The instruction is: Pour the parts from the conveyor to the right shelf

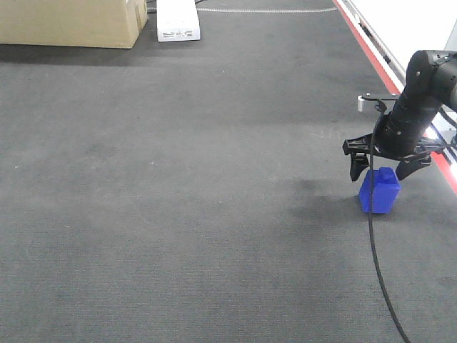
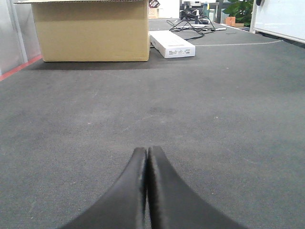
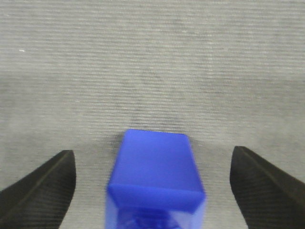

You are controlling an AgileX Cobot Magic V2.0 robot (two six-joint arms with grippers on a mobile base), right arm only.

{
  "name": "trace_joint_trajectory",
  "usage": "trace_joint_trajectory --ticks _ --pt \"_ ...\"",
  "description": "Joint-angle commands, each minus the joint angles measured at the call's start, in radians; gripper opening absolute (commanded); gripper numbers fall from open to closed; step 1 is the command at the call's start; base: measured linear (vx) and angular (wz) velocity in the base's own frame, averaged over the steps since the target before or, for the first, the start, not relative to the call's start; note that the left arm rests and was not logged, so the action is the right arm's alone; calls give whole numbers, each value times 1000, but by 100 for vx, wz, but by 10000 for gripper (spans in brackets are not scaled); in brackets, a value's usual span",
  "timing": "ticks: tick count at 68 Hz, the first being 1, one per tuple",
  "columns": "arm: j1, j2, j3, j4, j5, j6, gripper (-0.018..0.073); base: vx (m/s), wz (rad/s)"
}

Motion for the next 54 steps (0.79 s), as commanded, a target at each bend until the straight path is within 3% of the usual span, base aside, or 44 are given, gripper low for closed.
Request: trace_joint_trajectory --ticks 1,20,28,37,48,54 --pt "-7 -59 10 4 58 -14 601 0 0" --pt "-7 -62 32 -2 58 -18 592 0 0" --pt "-7 -62 32 -9 58 -17 549 0 0" --pt "-7 -62 32 -9 58 -17 365 0 0" --pt "-7 -65 32 -9 58 -17 -17 0 0" --pt "-7 -77 32 -9 57 -18 -12 0 0"
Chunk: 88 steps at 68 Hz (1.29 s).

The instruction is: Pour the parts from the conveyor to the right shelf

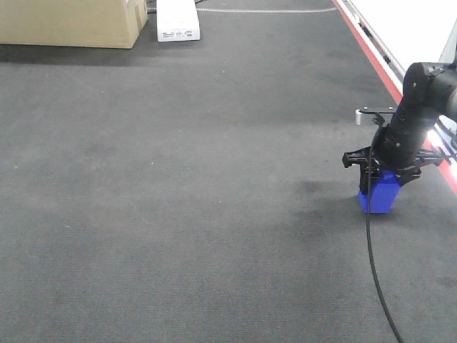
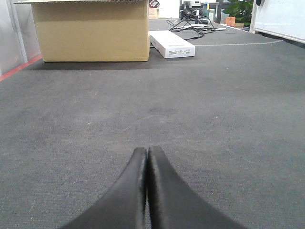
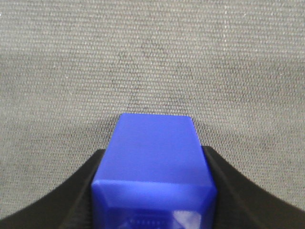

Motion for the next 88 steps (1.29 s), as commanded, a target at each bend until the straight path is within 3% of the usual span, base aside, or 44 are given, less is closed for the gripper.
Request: trace_joint_trajectory --ticks 1,19,30,58,88 --pt "-7 -85 -21 0 56 -9 -11 0 0" --pt "-7 -212 -21 16 9 -7 -7 0 0" --pt "-7 -343 34 102 -63 -25 -6 0 0" --pt "-7 -917 665 85 -507 -63 -6 0 0" --pt "-7 -1544 1199 88 -828 -106 -6 0 0"
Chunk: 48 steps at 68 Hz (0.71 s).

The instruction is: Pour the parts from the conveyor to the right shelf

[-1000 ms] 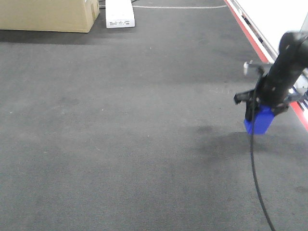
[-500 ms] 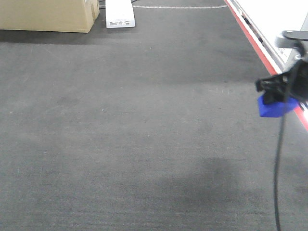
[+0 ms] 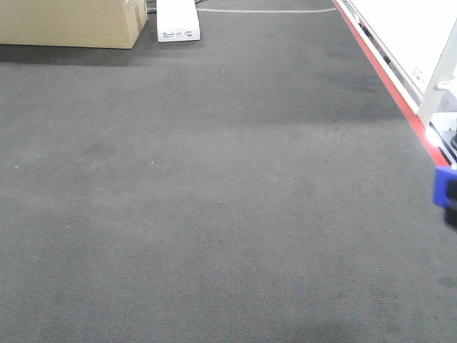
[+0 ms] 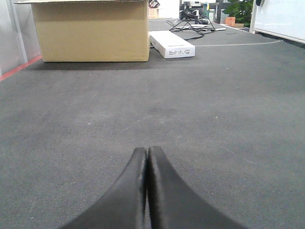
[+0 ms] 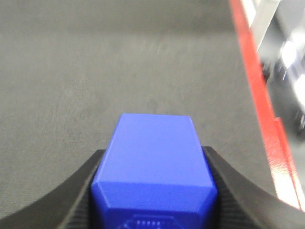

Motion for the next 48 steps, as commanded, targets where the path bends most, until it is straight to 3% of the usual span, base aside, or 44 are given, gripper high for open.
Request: trace_joint_trajectory --ticks 1,19,48 --pt "-6 -122 61 4 -133 -17 -6 0 0" --pt "-6 -385 224 3 -138 -16 -6 0 0" --pt "-6 -540 247 -4 -133 -16 -6 0 0"
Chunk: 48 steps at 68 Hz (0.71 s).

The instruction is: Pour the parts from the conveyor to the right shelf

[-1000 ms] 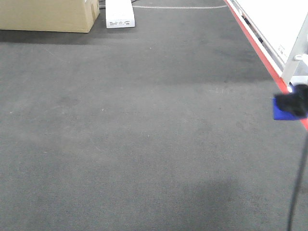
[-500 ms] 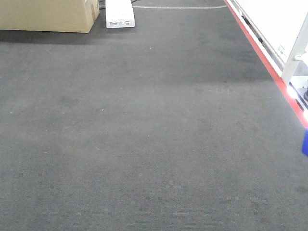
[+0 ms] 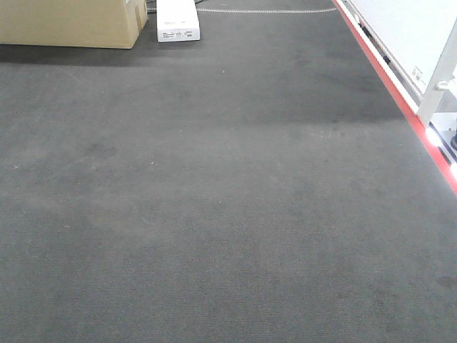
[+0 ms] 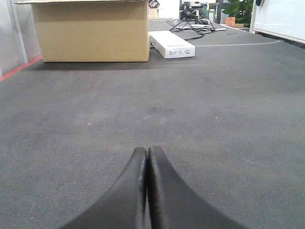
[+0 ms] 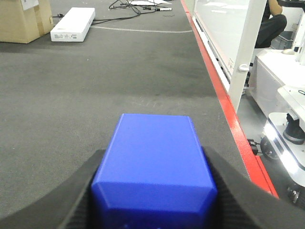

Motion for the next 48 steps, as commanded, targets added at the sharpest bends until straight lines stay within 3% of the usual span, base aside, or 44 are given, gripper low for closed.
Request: trace_joint_trajectory --ticks 1,48 --pt "-6 9 -26 -3 -82 -9 -6 0 0" --pt "-6 9 -26 1 -81 -8 -6 0 0"
